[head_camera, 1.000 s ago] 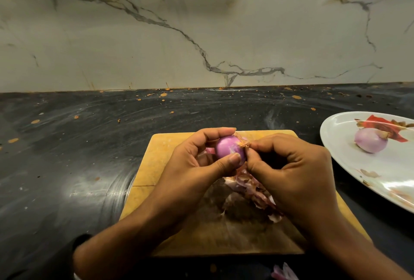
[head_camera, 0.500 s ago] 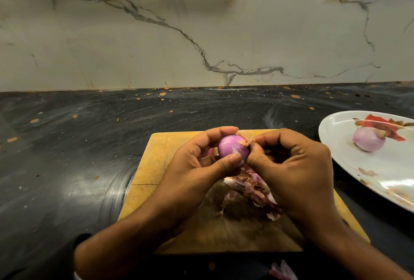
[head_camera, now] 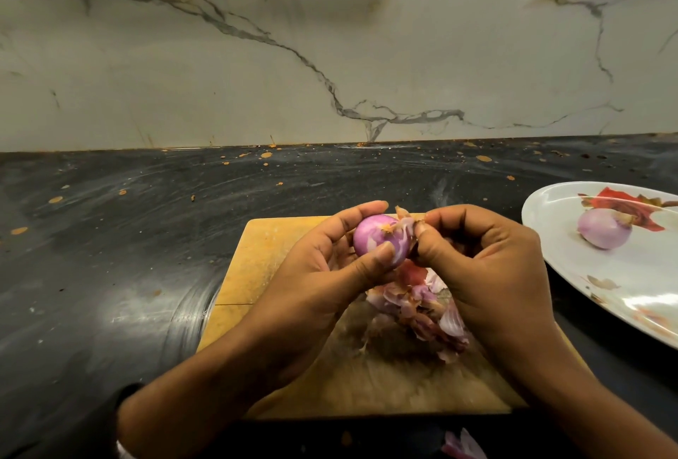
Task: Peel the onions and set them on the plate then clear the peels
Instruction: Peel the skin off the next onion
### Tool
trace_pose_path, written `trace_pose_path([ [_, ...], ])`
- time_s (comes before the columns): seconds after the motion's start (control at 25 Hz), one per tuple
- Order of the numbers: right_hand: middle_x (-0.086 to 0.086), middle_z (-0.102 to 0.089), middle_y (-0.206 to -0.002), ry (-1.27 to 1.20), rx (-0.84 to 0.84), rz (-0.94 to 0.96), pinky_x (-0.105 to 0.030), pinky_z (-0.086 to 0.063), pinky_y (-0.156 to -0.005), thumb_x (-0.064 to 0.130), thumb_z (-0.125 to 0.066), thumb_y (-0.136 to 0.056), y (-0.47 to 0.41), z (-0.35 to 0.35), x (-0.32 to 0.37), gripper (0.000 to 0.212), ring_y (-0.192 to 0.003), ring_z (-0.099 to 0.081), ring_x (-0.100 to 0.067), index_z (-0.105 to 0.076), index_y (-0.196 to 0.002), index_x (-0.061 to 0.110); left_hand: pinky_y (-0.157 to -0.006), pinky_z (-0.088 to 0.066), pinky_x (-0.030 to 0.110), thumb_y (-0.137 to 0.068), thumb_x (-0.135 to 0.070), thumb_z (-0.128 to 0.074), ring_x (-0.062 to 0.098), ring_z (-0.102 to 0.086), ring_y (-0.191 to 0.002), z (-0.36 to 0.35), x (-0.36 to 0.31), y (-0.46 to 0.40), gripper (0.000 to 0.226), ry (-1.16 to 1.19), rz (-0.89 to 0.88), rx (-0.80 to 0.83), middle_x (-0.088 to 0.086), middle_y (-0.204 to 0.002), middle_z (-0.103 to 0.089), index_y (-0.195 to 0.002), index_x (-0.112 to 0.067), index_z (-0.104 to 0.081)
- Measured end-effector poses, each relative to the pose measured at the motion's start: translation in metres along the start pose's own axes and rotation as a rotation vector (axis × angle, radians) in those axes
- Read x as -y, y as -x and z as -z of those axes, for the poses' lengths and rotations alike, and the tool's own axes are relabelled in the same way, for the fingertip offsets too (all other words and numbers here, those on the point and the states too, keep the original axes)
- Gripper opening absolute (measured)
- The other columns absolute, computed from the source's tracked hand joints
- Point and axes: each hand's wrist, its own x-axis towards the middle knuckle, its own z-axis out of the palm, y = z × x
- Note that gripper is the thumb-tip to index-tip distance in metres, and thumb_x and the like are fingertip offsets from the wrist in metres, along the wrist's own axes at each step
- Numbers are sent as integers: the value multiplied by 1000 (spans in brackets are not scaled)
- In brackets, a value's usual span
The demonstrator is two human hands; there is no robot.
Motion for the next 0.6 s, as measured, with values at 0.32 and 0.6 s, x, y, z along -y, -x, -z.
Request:
trace_pose_path([
  [0.32,-1,-77,-75,-71,16,-48,-23,-59,-61,42,-72,-68,0,0,5,32,-69,-74,-15,-75,-84,14,-78,-60,26,-78,-7,-63,23,-73,-96,1,0,0,51,-3,-9,-15,12,-111,-73,-128,-8,-57],
  [0.6,-7,-74,-70,-142,-14,-150,-30,-60,-63,15,-72,-86,-6,0,-2,8,-63,-72,-17,-73,-77,15,-80,-60,28,-84,-7,-60,25,-71,-98,4,0,-1,47,61,29,-23,14,-116,-71,-130,-10,-57],
])
